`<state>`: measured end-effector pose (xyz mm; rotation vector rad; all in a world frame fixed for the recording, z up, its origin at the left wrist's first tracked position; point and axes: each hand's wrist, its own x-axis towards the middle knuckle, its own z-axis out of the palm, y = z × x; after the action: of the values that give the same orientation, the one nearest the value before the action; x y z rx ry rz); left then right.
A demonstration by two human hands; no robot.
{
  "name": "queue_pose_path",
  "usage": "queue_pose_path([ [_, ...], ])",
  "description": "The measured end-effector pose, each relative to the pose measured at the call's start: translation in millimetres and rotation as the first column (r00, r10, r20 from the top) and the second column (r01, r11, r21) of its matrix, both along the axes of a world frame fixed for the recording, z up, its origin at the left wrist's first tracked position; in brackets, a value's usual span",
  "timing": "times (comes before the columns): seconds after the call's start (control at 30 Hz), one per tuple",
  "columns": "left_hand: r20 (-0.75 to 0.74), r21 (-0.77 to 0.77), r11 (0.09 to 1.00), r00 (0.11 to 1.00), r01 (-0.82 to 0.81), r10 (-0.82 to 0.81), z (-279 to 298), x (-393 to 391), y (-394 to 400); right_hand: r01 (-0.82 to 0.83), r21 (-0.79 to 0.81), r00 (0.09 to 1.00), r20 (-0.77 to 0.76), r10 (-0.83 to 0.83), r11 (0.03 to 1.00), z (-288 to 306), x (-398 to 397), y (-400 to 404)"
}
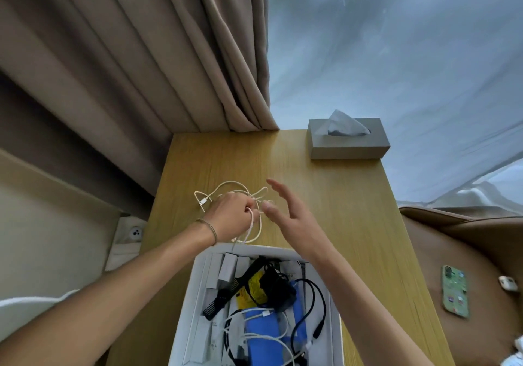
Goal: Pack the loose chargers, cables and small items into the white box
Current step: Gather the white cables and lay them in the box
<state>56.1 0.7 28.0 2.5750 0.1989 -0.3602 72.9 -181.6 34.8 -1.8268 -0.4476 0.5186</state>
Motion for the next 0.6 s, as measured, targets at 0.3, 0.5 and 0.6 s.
queue_pose_path([
  [0.3,-0.038,-0.641,0.754,0.987,-0.146,0.159,75.4,-37.6,18.6,-0.191,0.094,0.976,-0.083,0.199,0.977,18.0,-10.3,21.7],
  [0.5,-0.057,-0.963,0.22,0.915,-0.156,0.399,109.2,-58.5,8.8,-0.079,0.337,0.961,-0.224,0.162,0.938,26.1,-15.2,52.0],
  [0.6,-0.127,-0.983,0.052,0.866,-0.174,0.483,123.4,-59.4,5.3,-0.142,0.38,0.947,-0.217,0.237,0.914,28.7,-23.2,71.9],
])
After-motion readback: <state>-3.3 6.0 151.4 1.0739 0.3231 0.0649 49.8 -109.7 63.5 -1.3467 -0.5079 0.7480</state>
